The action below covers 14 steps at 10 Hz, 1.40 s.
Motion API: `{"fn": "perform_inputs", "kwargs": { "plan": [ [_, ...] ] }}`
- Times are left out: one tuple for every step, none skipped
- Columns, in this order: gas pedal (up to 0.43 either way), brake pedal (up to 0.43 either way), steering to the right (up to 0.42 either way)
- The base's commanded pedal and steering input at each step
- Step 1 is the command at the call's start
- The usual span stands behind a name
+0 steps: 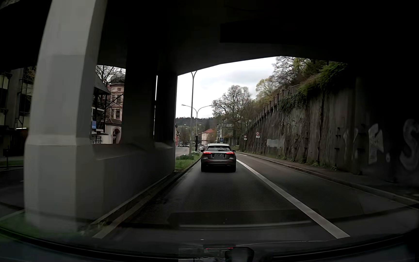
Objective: Follow the waypoints while adhering to traffic rules and regulations
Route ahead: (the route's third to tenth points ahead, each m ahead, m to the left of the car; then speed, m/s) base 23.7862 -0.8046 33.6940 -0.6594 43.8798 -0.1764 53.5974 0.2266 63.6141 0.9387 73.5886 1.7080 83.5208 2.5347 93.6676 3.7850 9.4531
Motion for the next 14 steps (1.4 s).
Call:
{"fn": "perform_inputs", "kwargs": {
  "plan": [
    [0.118,0.000,0.004],
    [0.118,0.000,0.004],
    [0.118,0.000,0.004],
    [0.118,0.000,0.004],
    [0.118,0.000,0.003],
    [0.118,0.000,0.003],
    [0.118,0.000,0.003],
    [0.118,0.000,0.002],
    [0.118,0.000,0.002],
    [0.118,0.000,0.002],
    [0.118,0.000,0.001],
    [0.118,0.000,0.001],
    [0.118,0.000,0.001],
    [0.118,0.000,0.001]
  ]
}}
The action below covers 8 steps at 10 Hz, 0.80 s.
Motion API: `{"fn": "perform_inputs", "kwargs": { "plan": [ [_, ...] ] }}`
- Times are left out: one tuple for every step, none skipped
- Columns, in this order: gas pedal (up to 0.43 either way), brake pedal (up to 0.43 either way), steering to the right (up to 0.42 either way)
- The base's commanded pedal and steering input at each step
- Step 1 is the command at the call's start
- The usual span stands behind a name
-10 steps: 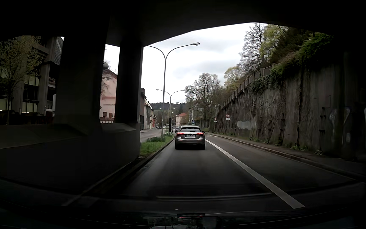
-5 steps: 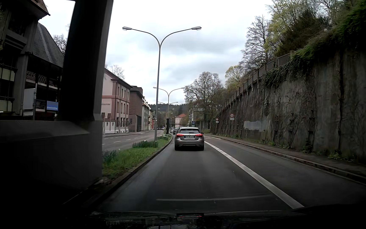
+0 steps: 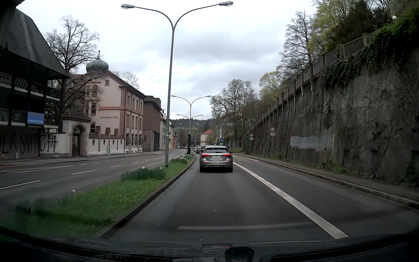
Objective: Follow the waypoints while adhering to traffic rules and regulations
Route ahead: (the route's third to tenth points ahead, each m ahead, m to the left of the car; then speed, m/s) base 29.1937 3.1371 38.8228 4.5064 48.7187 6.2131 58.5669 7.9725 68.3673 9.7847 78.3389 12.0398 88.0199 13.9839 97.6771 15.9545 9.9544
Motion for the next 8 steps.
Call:
{"fn": "perform_inputs", "kwargs": {
  "plan": [
    [0.118,0.000,0.000],
    [0.110,0.000,0.000],
    [0.087,0.000,0.000],
    [0.087,0.000,0.000],
    [0.087,0.000,0.000],
    [0.087,0.000,0.000],
    [0.087,0.000,-0.001],
    [0.087,0.000,-0.001]
  ]
}}
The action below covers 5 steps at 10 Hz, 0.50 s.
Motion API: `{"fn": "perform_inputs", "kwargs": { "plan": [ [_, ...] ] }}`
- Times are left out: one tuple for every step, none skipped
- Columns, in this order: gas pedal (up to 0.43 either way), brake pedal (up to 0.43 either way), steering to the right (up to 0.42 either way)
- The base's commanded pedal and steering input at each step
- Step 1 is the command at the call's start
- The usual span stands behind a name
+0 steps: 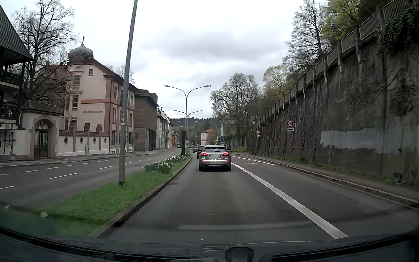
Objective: Follow the waypoints while adhering to traffic rules and regulations
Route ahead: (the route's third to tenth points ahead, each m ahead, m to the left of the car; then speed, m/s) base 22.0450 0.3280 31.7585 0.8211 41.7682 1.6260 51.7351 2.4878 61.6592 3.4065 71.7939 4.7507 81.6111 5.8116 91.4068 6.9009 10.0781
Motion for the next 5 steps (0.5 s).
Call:
{"fn": "perform_inputs", "kwargs": {
  "plan": [
    [0.087,0.000,-0.002],
    [0.087,0.000,-0.002],
    [0.087,0.000,-0.003],
    [0.087,0.000,-0.003],
    [0.087,0.000,-0.004]
  ]
}}
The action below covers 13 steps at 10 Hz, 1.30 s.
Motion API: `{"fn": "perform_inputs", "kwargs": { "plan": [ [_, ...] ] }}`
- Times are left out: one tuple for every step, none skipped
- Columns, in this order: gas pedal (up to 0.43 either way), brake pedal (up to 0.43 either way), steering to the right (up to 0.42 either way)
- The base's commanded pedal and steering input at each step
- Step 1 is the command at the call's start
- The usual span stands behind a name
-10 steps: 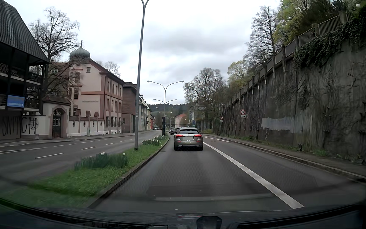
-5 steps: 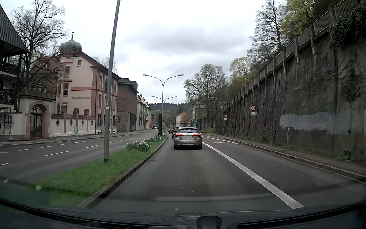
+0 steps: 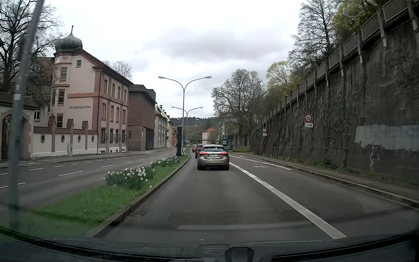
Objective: Follow the waypoints while adhering to traffic rules and regulations
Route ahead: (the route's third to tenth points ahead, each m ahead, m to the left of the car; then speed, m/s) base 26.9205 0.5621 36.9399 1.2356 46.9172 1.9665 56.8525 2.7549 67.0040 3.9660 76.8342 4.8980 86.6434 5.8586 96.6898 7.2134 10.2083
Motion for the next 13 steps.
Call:
{"fn": "perform_inputs", "kwargs": {
  "plan": [
    [0.098,0.000,-0.004],
    [0.098,0.000,-0.005],
    [0.098,0.000,-0.006],
    [0.098,0.000,-0.006],
    [0.098,0.000,-0.008],
    [0.098,0.000,-0.008],
    [0.098,0.000,-0.009],
    [0.098,0.000,-0.009],
    [0.098,0.000,-0.009],
    [0.098,0.000,-0.009],
    [0.098,0.000,-0.009],
    [0.098,0.000,-0.010],
    [0.098,0.000,-0.010]
  ]
}}
